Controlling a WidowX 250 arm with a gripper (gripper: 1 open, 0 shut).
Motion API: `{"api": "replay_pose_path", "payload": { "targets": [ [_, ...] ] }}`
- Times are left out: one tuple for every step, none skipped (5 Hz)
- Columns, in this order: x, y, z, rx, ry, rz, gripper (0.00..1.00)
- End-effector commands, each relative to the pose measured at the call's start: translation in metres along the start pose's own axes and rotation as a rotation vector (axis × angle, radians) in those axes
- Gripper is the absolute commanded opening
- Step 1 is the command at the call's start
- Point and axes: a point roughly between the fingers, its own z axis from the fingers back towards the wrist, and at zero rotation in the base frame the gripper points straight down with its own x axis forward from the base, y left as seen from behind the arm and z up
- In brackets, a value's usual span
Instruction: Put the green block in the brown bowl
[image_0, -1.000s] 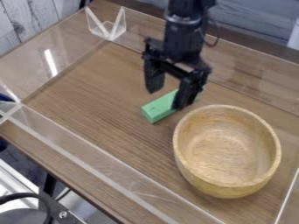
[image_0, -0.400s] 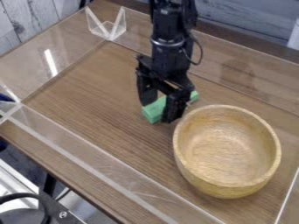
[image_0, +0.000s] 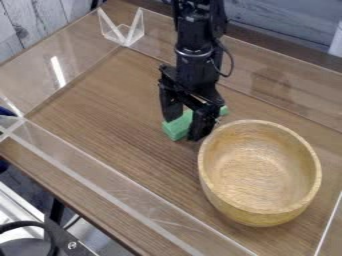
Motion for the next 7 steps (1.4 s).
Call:
{"api": "replay_pose_path", "payload": {
  "targets": [
    [0.015,0.003,0.014,0.024,-0.068,-0.017,1.00],
    [0.018,0.005,0.013,0.025,-0.080,-0.017,1.00],
    [0.020,0.007,0.015,0.023,-0.102,-0.015,1.00],
    [0.020,0.009,0.018,0.022,-0.120,-0.010,1.00],
    [0.019,0.011,0.022,0.022,-0.137,-0.003,1.00],
    [0.019,0.012,0.023,0.023,-0.143,0.004,1.00],
    [0.018,0.010,0.025,0.024,-0.145,0.006,1.00]
  ]
}}
